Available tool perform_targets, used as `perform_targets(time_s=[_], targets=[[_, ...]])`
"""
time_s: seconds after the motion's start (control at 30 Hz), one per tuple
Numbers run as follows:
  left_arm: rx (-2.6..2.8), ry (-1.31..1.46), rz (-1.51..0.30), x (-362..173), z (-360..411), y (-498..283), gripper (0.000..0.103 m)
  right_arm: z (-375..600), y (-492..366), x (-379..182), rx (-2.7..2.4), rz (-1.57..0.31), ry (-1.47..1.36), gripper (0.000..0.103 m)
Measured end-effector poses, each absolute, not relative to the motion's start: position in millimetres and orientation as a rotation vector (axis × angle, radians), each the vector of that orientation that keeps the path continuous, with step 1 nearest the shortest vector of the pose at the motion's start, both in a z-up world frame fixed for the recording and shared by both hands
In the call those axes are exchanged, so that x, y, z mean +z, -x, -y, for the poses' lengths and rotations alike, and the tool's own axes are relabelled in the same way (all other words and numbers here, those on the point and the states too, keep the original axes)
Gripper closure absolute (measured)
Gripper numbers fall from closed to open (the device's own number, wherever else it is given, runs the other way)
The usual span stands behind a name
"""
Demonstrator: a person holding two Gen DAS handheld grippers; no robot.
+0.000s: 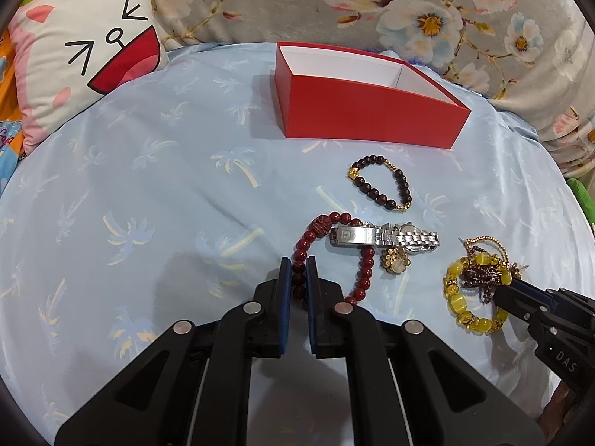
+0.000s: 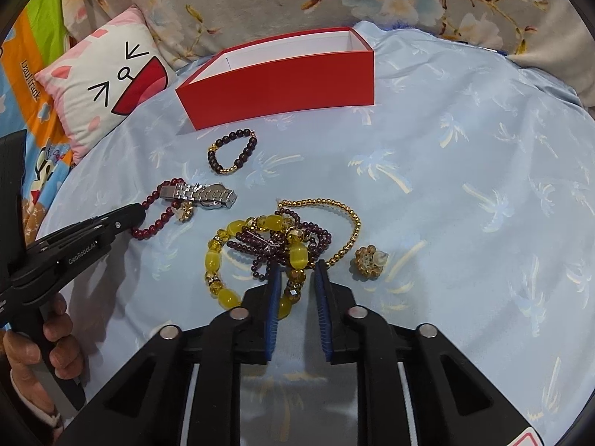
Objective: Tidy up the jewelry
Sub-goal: 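Grasp the dark red bead bracelet with left tool while right grasps yellow bead bracelet, then lift both held bracelets and carry them over the red box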
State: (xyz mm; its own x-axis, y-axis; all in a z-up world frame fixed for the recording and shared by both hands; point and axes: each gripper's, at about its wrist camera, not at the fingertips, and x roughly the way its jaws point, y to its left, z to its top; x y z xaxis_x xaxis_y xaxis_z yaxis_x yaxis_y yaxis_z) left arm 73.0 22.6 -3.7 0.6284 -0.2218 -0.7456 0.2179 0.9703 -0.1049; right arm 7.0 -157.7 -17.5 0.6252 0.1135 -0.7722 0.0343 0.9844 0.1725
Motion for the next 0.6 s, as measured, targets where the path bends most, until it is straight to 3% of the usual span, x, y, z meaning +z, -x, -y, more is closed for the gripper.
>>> perform_targets(time_s=[0.6], targets=[[-0.29, 0.041, -0.795, 24, -29, -58, 0.096, 158, 11, 25, 0.081, -0.791, -0.197, 0.095]])
